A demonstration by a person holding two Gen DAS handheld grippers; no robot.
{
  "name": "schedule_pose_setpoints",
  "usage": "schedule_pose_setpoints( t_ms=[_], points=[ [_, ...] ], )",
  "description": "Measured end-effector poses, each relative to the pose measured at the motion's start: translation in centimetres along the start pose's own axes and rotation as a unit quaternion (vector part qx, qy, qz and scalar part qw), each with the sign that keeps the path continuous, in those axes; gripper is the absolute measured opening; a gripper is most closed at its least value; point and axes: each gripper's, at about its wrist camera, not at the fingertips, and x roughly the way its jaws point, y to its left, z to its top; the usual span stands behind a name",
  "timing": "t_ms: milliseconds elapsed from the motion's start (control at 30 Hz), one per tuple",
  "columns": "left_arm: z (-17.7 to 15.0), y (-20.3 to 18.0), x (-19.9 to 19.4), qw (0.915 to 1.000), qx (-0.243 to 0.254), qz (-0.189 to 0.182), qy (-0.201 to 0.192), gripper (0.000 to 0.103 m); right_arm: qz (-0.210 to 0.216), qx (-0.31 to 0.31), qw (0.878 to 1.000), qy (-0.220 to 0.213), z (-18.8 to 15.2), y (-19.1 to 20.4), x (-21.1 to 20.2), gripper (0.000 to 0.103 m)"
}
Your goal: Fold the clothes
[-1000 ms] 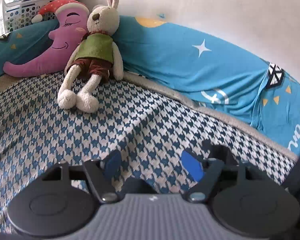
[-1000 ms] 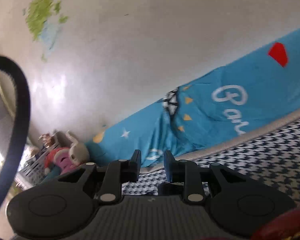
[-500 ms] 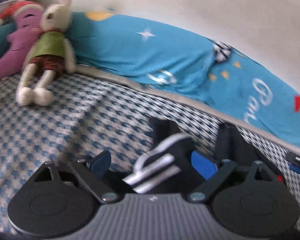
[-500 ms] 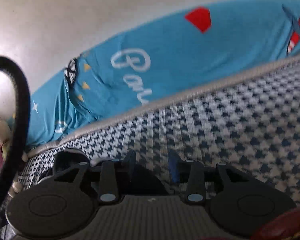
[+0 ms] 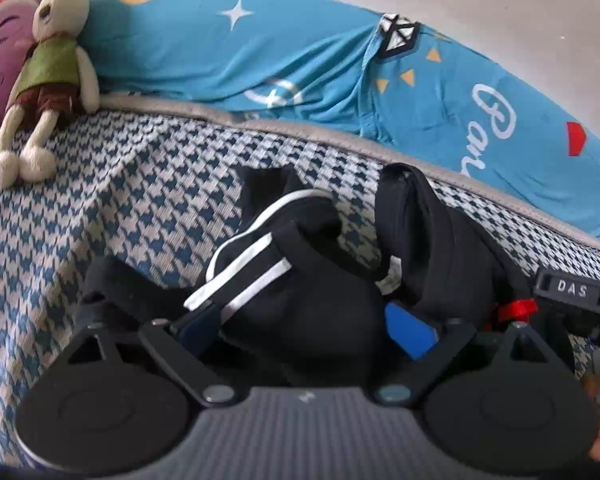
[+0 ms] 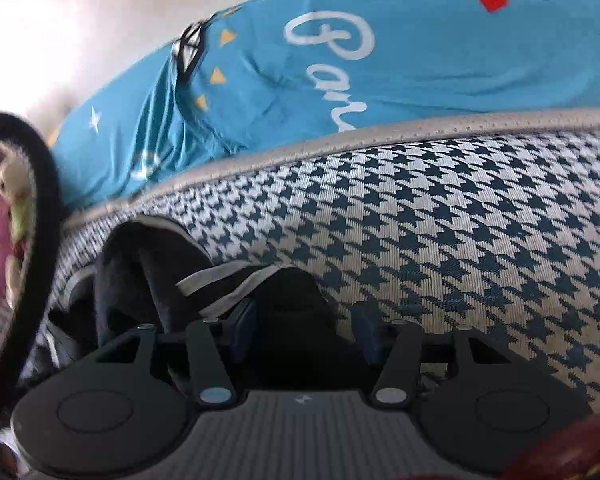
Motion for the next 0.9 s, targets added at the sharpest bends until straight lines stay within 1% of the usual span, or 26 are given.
schedule_pose_setpoints(
  t_ms=[100, 133, 167, 200, 233, 300, 333, 400, 467, 533, 600, 667, 733, 767, 833, 867, 900],
  points=[
    [-0.1, 0.5, 0.4, 0.9998, -0.014, 0.000, 0.011, 0.094, -0.012, -0.024, 1.000, -0.008, -0.8, 0.8, 0.3, 0.053],
    [-0.1, 0.7, 0.5, 0.9997, -0.018, 0.000, 0.014, 0.094, -0.013, -0.030, 0.999, -0.009, -0.9, 0.9, 0.4, 0.051],
    [-0.1, 0.9, 0.5, 0.9996, -0.022, 0.000, 0.017, 0.094, -0.004, -0.031, 0.999, -0.007, -1.0, 1.0, 0.4, 0.036],
    [-0.2, 0.9, 0.6, 0.9995, -0.024, 0.000, 0.018, 0.094, 0.005, -0.031, 0.999, -0.006, -1.0, 1.0, 0.5, 0.017],
    [-0.3, 1.0, 0.6, 0.9995, -0.026, 0.001, 0.020, 0.094, 0.017, -0.028, 0.999, -0.002, -0.8, 1.0, 0.6, 0.012],
    [-0.3, 1.1, 0.6, 0.9994, -0.028, 0.002, 0.019, 0.094, 0.016, -0.032, 0.999, -0.010, -0.6, 1.3, 0.2, 0.009],
    [-0.3, 1.1, 0.6, 0.9994, -0.029, 0.002, 0.018, 0.094, 0.012, -0.037, 0.999, -0.018, -0.5, 1.5, -0.1, 0.008],
    [-0.2, 1.1, 0.6, 0.9994, -0.031, 0.003, 0.016, 0.094, -0.001, -0.039, 0.998, -0.049, 0.1, 1.7, -1.3, 0.007],
    [-0.1, 1.2, 0.5, 0.9993, -0.034, 0.004, 0.013, 0.094, -0.017, -0.024, 0.995, -0.096, 1.0, 1.3, -3.1, 0.007],
    [0.0, 1.3, 0.4, 0.9992, -0.037, 0.005, 0.010, 0.094, -0.060, -0.024, 0.985, -0.157, 1.8, 1.1, -5.3, 0.007],
    [0.1, 1.3, 0.2, 0.9992, -0.039, 0.007, 0.005, 0.094, -0.104, -0.026, 0.969, -0.221, 2.4, 1.0, -7.3, 0.007],
    [0.3, 1.2, 0.0, 0.9992, -0.039, 0.009, -0.002, 0.094, -0.133, -0.007, 0.956, -0.260, 2.8, 0.3, -8.6, 0.008],
    [0.4, 1.2, -0.3, 0.9991, -0.040, 0.009, -0.009, 0.094, -0.157, 0.011, 0.950, -0.270, 3.0, -0.5, -9.1, 0.009],
    [0.5, 1.2, -0.4, 0.9991, -0.040, 0.009, -0.012, 0.094, -0.167, 0.018, 0.948, -0.271, 3.1, -0.9, -9.3, 0.011],
    [0.9, 1.4, -0.5, 0.9988, -0.045, 0.008, -0.015, 0.094, -0.178, 0.033, 0.946, -0.270, 3.2, -1.5, -9.5, 0.018],
    [1.0, 1.5, -0.6, 0.9987, -0.048, 0.008, -0.017, 0.094, -0.180, 0.038, 0.945, -0.271, 3.2, -1.7, -9.6, 0.021],
    [1.2, 1.6, -0.7, 0.9985, -0.050, 0.007, -0.019, 0.094, -0.180, 0.041, 0.944, -0.273, 3.3, -1.9, -9.6, 0.021]
  ],
)
